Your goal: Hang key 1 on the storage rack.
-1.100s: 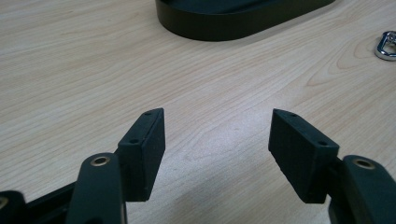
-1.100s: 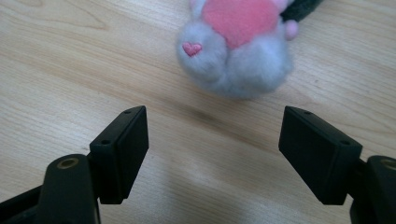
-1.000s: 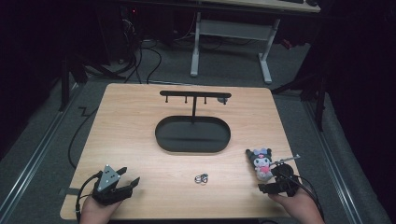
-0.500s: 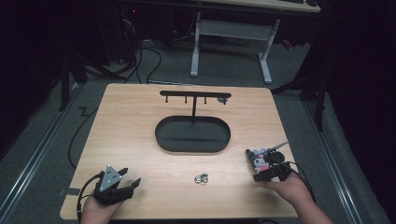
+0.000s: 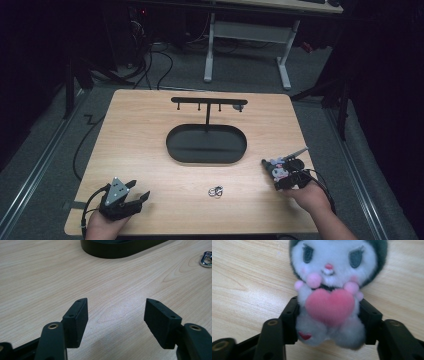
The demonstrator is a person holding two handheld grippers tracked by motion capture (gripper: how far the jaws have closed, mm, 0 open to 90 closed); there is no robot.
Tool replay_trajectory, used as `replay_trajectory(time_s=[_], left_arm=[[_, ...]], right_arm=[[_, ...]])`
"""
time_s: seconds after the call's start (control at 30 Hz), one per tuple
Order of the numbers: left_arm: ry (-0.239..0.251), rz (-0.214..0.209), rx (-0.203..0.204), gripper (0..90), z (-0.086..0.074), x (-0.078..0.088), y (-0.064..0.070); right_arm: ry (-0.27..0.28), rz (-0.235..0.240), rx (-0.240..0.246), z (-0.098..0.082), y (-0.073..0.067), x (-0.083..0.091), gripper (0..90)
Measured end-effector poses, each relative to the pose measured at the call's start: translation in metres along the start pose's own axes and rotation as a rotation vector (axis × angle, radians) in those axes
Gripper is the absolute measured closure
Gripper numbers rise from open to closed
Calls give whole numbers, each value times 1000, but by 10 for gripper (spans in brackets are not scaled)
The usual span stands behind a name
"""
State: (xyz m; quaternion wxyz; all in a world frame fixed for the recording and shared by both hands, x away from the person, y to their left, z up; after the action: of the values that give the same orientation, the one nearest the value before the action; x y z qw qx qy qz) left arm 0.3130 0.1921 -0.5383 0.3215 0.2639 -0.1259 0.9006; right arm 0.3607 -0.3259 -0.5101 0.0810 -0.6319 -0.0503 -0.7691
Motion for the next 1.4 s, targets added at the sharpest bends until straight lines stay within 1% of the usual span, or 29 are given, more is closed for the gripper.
replay_trajectory(time_s=[0.03,0.07,0.1,0.17,0.2,0.23,0.27,0.33,0.37,0.4,0.43,0.47,0.57,0.67,0.7,0.77,0.83,0.9,0.97,1.03,1.07,1.17,1.3,1.37,1.4], left_arm=[[1,1,1,366,0,0,0],[1,1,1,366,0,0,0],[0,1,1,366,0,0,0],[0,2,0,366,0,0,0],[0,1,0,366,0,0,0],[0,2,-1,366,0,0,0],[2,4,-1,366,0,0,0],[3,8,-3,367,0,0,1],[5,10,-5,368,0,1,1],[5,12,-6,369,0,1,0],[5,14,-3,369,0,1,0],[5,14,-3,369,0,1,0],[4,19,-3,369,0,1,0],[10,23,3,369,0,1,-1],[10,25,5,369,-1,2,-2],[11,28,6,369,-1,3,-2],[21,35,14,372,-1,5,-4],[17,37,12,372,-1,5,-5],[17,39,27,372,-1,4,-6],[16,40,29,372,-1,4,-6],[15,41,25,372,-1,4,-6],[8,36,18,369,-1,4,-5],[6,34,20,364,-2,4,-4],[7,34,21,362,-2,5,-4],[10,36,20,361,-2,5,-4]], right_arm=[[-1,-17,25,0,0,2,482],[-1,-17,25,0,0,2,482],[3,-30,51,-1,-1,4,494],[-3,-35,71,-2,-2,7,497],[-3,-35,71,-2,-2,7,497],[0,-20,81,-2,-3,11,498],[10,-6,81,-2,-4,14,499],[6,-4,89,-3,-5,17,499],[20,10,90,-3,-7,20,499],[21,16,91,-3,-8,22,499],[27,42,114,-4,-13,28,499],[27,42,114,-4,-13,28,499],[38,59,147,-4,-21,36,499],[44,71,157,-2,-24,40,499],[53,85,164,-1,-27,43,499],[54,87,163,0,-29,44,499],[64,94,179,3,-34,49,499],[68,95,182,4,-35,50,499],[79,104,185,9,-39,55,499],[82,104,189,10,-41,56,499],[81,106,197,13,-44,61,499],[88,105,206,16,-47,65,499],[93,102,221,21,-51,72,498],[97,99,220,23,-52,76,498],[102,107,224,24,-53,77,498]])
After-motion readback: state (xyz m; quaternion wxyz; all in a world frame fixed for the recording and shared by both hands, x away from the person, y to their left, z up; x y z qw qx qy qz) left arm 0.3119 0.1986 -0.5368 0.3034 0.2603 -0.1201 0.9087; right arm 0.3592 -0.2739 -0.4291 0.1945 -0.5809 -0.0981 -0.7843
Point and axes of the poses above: each handheld gripper's, and its own axes: x roughly backward along the jaws, z roughly out of its top, y roughly to its right, the point moved 3 cm from there along -x, roughly forward along the jaws, and after that the axes turned 3 degrees about -x, right-handed, at the moved point
